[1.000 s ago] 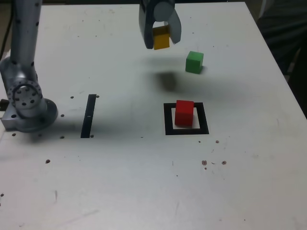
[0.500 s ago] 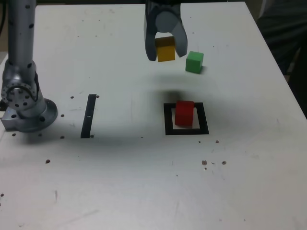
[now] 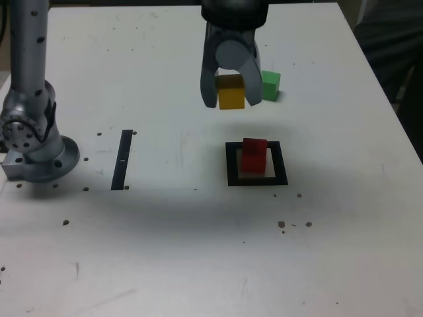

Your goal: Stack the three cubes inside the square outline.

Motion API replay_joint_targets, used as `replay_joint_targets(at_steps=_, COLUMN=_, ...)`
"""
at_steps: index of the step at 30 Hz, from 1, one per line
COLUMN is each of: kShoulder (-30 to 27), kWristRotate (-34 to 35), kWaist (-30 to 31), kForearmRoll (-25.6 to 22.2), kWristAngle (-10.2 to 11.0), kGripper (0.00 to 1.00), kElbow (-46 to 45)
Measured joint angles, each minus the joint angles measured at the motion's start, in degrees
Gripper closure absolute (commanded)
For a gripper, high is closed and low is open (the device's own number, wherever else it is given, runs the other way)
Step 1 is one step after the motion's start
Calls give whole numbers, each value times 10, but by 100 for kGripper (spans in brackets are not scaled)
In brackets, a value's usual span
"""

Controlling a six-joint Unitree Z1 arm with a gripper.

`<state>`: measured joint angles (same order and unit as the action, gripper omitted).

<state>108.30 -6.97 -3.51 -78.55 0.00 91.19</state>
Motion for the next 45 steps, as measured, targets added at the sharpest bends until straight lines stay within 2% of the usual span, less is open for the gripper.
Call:
replay_joint_targets(at_steps=17, kShoulder=28, kWristRotate=19, kWaist=50, kForearmRoll=27, kWristAngle=-2, kGripper=72, kElbow=-3)
replay_joint_targets(at_steps=45, kShoulder=77, kWristRotate=11, kWaist=55, kForearmRoll=65, kWristAngle=-25, kGripper=72, kElbow=4)
